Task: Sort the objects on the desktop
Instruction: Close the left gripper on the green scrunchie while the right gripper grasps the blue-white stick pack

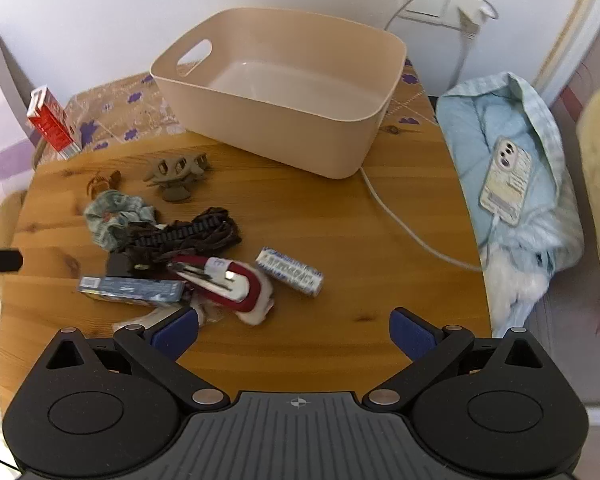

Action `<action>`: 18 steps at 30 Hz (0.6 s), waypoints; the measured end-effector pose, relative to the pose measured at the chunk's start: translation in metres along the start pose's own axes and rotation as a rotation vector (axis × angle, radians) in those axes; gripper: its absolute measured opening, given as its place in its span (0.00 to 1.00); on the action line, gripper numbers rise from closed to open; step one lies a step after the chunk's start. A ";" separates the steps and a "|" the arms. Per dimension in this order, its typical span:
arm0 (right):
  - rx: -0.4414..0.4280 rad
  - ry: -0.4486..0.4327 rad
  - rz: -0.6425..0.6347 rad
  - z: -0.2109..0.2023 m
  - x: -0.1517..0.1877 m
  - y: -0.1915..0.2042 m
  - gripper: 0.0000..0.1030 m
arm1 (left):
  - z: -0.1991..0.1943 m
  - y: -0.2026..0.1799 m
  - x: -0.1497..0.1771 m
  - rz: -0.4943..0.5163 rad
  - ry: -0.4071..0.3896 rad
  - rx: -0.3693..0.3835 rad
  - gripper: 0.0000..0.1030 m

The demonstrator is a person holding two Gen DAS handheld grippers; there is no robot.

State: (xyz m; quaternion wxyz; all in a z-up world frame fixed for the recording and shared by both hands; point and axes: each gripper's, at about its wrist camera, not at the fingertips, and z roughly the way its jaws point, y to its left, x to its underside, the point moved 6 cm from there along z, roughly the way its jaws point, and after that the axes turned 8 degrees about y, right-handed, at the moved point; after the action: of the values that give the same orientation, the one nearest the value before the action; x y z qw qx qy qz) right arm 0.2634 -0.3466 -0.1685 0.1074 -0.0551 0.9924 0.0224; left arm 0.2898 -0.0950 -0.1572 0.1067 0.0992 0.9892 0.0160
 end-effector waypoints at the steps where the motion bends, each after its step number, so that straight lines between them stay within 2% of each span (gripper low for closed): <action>1: 0.000 0.003 -0.014 0.004 -0.004 -0.001 1.00 | 0.004 -0.001 -0.005 0.010 -0.003 -0.003 0.86; 7: 0.010 0.022 -0.111 0.029 -0.023 -0.006 1.00 | 0.031 -0.008 -0.027 0.037 0.006 -0.026 0.86; 12: 0.031 0.039 -0.204 0.056 -0.028 -0.008 1.00 | 0.050 -0.012 -0.041 0.072 0.001 -0.016 0.86; 18: 0.066 0.011 -0.306 0.078 -0.029 -0.009 1.00 | 0.075 -0.008 -0.053 0.100 -0.008 0.007 0.86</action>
State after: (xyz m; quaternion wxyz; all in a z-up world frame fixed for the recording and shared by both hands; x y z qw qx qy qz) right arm 0.3094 -0.3485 -0.2388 0.1058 -0.2021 0.9733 -0.0273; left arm 0.3555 -0.1132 -0.2203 0.1093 0.1487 0.9827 0.0172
